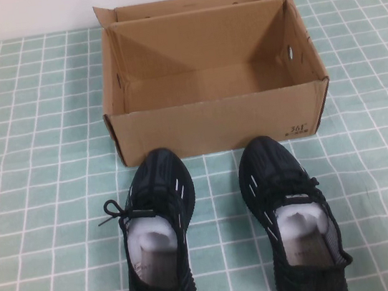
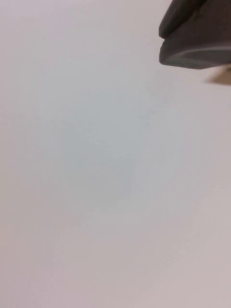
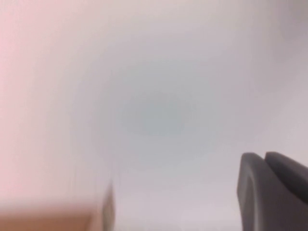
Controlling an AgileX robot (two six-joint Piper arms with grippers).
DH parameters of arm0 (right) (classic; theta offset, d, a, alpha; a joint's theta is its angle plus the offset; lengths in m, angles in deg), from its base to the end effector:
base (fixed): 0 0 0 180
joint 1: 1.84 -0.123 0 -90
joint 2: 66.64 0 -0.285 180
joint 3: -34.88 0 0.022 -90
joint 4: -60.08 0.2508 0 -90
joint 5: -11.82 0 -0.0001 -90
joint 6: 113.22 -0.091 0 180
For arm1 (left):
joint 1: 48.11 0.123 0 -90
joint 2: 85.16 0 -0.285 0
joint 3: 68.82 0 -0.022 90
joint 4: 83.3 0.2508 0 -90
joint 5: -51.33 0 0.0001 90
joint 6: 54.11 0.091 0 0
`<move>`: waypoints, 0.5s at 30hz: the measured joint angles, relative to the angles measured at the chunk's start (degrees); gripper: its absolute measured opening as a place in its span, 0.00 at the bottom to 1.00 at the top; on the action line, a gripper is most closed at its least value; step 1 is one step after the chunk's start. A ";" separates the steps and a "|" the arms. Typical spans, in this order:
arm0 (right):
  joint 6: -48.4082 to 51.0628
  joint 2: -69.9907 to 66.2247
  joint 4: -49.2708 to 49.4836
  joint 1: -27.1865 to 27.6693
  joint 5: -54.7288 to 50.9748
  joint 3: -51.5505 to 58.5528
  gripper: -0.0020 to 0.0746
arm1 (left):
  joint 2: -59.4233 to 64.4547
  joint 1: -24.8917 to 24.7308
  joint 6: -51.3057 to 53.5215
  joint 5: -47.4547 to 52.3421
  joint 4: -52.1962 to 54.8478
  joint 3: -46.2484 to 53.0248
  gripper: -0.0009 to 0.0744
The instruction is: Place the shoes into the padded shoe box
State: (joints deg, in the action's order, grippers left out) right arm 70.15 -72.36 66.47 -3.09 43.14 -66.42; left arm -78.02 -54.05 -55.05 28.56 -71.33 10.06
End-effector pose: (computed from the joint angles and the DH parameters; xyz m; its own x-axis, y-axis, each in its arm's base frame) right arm 0.0369 -0.0045 0.2520 0.5986 0.0496 -0.7995 0.0027 0.9980 0.0639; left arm 0.0462 -0.0121 0.2379 0.4646 0.1278 -0.8763 0.0946 0.9767 0.1925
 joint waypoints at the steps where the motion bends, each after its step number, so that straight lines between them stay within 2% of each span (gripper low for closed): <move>1: 0.00 0.00 0.34 0.00 2.53 0.00 0.02 | 0.00 0.00 0.00 -2.84 0.12 0.00 0.01; 4: 0.11 0.00 2.21 0.00 6.73 0.00 0.02 | -0.09 0.00 0.00 -7.49 0.12 0.00 0.01; 8: -0.96 0.00 4.71 0.00 8.56 0.00 0.02 | -0.09 0.00 0.00 -8.16 0.32 0.00 0.01; 12: -6.92 0.00 5.14 0.00 12.78 0.00 0.02 | -0.09 0.00 0.00 -9.12 0.36 0.00 0.01; 15: -13.12 0.00 5.28 0.00 20.52 -0.10 0.02 | -0.09 0.00 -0.45 -14.08 -0.11 0.00 0.01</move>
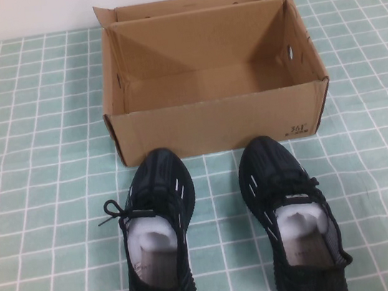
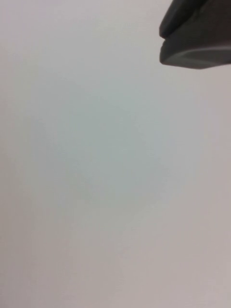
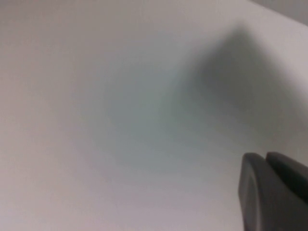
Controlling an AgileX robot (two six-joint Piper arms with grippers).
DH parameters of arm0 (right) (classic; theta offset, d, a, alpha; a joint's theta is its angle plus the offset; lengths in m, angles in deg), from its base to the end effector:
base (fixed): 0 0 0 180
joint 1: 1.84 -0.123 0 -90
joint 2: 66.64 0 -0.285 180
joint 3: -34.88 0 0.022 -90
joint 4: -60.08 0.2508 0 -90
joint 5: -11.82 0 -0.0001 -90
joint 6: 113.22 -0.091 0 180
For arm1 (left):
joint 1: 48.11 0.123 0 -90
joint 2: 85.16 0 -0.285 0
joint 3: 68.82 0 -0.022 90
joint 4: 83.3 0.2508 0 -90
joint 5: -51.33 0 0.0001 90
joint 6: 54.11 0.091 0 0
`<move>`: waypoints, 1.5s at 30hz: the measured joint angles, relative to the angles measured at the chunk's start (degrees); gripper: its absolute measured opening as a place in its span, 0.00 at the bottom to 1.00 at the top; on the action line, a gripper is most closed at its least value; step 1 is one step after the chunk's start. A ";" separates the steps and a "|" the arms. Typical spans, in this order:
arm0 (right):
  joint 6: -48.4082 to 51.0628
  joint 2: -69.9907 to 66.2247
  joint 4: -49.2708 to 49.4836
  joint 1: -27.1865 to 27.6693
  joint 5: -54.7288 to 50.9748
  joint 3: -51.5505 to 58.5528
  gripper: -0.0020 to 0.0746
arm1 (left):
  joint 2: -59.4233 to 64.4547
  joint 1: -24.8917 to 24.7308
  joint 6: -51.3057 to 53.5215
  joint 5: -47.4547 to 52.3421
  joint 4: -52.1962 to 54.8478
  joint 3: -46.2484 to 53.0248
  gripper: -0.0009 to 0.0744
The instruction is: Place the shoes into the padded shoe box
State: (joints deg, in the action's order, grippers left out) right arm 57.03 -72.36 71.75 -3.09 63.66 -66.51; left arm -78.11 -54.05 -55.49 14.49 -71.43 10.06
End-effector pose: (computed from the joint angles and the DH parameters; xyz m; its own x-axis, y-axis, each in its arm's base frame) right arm 0.0132 -0.0142 0.2733 0.8202 0.3070 -0.4828 -0.1829 0.9403 0.2872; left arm 0.0333 -0.0147 0.2561 0.6649 0.0726 -0.7434 0.1028 0.9769 0.1873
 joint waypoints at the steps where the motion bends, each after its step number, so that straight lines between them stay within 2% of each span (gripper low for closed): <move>1: -2.42 0.00 0.00 0.00 2.49 0.00 0.02 | 0.00 0.00 -0.80 -3.67 -0.63 0.00 0.01; 6: -6.23 0.00 -0.21 0.00 8.31 -1.00 0.02 | -0.13 0.00 -5.31 -21.68 -4.07 0.00 0.01; 10: -2.90 0.00 0.91 0.00 6.75 -5.24 0.02 | -0.13 0.00 -11.32 -22.17 -5.07 -3.52 0.01; 17: -1.08 -1.29 1.72 0.00 -0.61 -17.94 0.02 | -0.13 0.00 -15.87 -5.20 -5.07 -18.22 0.01; 20: -4.74 -3.99 3.78 0.00 -10.04 -26.01 0.02 | 0.85 0.00 -16.31 1.75 -5.07 -24.98 0.01; 24: -4.14 -10.30 3.57 0.00 -21.21 -36.30 0.02 | 6.52 0.00 -16.85 9.02 -4.95 -33.28 0.01; 28: -2.48 -18.03 3.57 0.00 -23.30 -42.30 0.02 | 12.67 0.00 -17.21 18.30 -4.95 -40.61 0.01; 36: -3.03 -25.46 3.80 0.00 -24.97 -43.24 0.02 | 18.09 0.00 -17.09 27.72 -4.95 -43.33 0.01; 40: 1.93 -25.46 2.92 0.00 -38.15 -43.24 0.02 | 18.17 0.00 -16.97 32.23 -4.95 -43.33 0.01; 45: 9.31 -28.61 0.19 0.00 -55.27 -45.48 0.02 | 19.34 0.00 -13.02 45.74 0.57 -43.33 0.01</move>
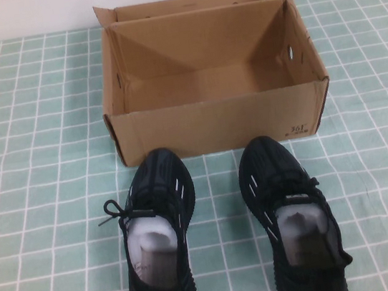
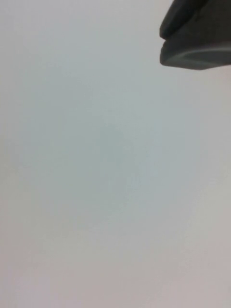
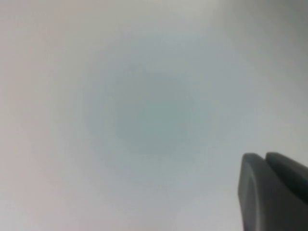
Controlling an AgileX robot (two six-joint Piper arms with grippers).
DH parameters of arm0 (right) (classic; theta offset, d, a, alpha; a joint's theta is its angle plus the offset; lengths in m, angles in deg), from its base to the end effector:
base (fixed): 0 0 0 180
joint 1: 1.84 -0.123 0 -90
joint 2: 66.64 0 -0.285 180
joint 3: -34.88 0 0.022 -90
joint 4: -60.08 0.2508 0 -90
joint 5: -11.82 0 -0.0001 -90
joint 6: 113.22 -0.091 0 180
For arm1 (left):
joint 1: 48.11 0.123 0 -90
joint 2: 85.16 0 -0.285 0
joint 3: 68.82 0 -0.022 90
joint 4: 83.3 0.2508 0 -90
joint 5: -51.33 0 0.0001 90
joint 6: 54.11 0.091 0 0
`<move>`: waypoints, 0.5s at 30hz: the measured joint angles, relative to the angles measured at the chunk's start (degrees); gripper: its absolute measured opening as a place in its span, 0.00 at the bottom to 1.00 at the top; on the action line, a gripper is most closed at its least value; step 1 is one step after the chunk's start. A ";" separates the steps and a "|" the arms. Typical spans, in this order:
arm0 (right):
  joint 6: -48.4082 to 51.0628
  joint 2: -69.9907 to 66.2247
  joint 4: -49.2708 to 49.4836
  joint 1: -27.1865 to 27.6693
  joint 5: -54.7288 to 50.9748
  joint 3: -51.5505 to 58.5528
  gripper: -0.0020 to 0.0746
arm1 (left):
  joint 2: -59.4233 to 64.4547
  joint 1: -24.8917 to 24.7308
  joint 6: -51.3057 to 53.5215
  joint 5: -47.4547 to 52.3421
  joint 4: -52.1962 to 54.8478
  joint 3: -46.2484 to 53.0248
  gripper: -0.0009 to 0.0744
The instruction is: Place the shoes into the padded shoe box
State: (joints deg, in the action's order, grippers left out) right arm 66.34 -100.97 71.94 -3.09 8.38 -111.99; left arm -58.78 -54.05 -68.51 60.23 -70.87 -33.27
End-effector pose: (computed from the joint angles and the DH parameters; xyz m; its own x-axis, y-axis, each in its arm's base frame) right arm 0.0738 0.0028 0.4300 0.3137 0.2196 -0.9238 -0.1025 0.9750 0.1969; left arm 0.0415 -0.0013 0.4171 0.3271 -0.0711 -0.9423 0.0843 0.9954 -0.0459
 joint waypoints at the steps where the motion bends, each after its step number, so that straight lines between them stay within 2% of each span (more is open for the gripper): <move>1: 0.44 -1.38 0.00 0.00 -3.80 -1.37 0.02 | 0.77 0.00 1.44 3.19 1.42 0.00 0.01; 7: 0.44 -11.17 0.06 -2.13 -20.94 -9.85 0.02 | 6.53 0.00 3.99 17.96 1.28 0.00 0.01; 11: 0.44 -16.28 1.72 -7.15 -28.16 -11.38 0.02 | 9.35 0.00 3.70 26.78 -6.64 0.00 0.01; 15: 1.31 -19.90 1.87 -11.45 -29.96 -11.38 0.02 | 10.40 0.00 3.61 36.20 -13.92 0.00 0.01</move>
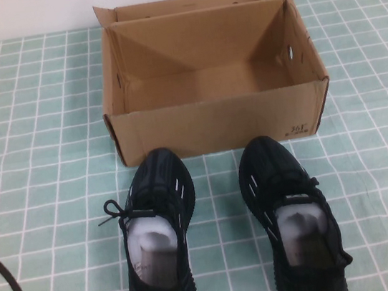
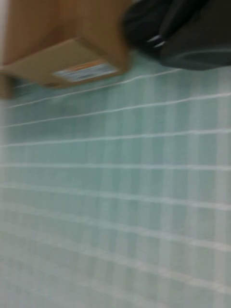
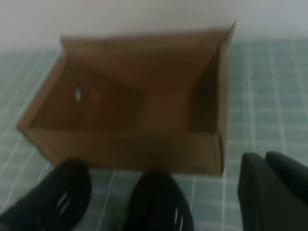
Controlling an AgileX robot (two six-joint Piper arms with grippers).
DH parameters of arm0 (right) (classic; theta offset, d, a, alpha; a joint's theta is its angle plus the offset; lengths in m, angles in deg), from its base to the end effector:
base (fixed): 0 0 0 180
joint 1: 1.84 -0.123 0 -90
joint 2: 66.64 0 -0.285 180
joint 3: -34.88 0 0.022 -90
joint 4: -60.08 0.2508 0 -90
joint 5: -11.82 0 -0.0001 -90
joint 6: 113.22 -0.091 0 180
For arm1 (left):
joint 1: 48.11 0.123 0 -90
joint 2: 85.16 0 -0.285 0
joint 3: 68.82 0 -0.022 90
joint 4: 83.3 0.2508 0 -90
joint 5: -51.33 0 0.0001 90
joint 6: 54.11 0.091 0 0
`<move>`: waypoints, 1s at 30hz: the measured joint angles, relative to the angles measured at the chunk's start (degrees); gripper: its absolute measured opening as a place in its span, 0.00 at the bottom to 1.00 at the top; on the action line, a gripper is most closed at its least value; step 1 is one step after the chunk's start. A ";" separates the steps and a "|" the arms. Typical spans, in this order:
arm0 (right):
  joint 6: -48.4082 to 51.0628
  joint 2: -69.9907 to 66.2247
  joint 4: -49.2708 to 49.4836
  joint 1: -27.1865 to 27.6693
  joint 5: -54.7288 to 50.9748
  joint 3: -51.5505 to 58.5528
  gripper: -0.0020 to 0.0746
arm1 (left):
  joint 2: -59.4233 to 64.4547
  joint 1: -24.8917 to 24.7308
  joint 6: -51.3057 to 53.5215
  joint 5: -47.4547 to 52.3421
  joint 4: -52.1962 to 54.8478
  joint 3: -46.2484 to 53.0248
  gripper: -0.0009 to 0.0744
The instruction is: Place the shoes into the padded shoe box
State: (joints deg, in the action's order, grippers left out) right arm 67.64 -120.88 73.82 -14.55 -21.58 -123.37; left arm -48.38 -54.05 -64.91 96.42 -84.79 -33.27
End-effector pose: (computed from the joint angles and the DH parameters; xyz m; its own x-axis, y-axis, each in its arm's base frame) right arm 0.1505 0.0462 0.4074 -0.3690 0.1051 -0.9235 -0.2754 0.9366 0.2166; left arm 0.0841 -0.0104 0.3488 -0.4727 -0.1573 -0.8671 0.0231 0.9814 -0.1906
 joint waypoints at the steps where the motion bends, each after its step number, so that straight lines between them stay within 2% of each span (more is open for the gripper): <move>1: 0.28 -0.61 0.00 -0.33 0.01 0.00 0.02 | 0.15 0.00 0.00 1.35 -0.84 0.00 0.01; 8: 0.37 -5.62 5.82 -1.26 -4.80 0.00 0.02 | 0.18 0.00 0.00 4.50 -1.91 0.00 0.01; 11: 6.22 -8.69 7.57 -2.95 -8.22 0.00 0.02 | 0.18 0.00 0.00 4.50 -1.91 0.00 0.01; 16: 24.23 -13.87 9.83 -9.59 -17.32 -2.71 0.02 | 0.18 0.00 0.00 4.50 -1.91 0.00 0.01; 18: 27.68 -16.18 9.55 -13.06 -20.50 -4.63 0.02 | 0.18 0.00 0.00 4.50 -1.91 0.00 0.01; 22: 30.56 -19.88 4.18 -19.42 -19.26 -7.18 0.04 | 0.18 0.00 0.00 4.50 -1.91 0.00 0.01; 24: 30.56 -21.60 -1.56 -22.94 -18.62 -7.92 0.15 | 0.18 0.00 0.00 4.50 -1.91 0.00 0.01; 27: 30.56 -23.81 -10.03 -27.06 -18.96 -8.04 0.43 | 0.18 0.00 0.00 4.50 -1.91 0.00 0.01; 29: 30.56 -25.39 -15.05 -28.93 -19.05 -8.04 0.54 | 0.18 0.00 0.00 4.50 -1.91 0.00 0.01; 30: 30.64 -26.14 -16.72 -29.47 -18.93 -8.04 0.56 | 0.18 0.00 0.00 4.50 -1.91 0.00 0.01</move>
State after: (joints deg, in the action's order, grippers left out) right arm 98.28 -147.02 57.10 -44.01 -40.51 -131.41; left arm -48.20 -54.05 -64.91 100.93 -86.69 -33.27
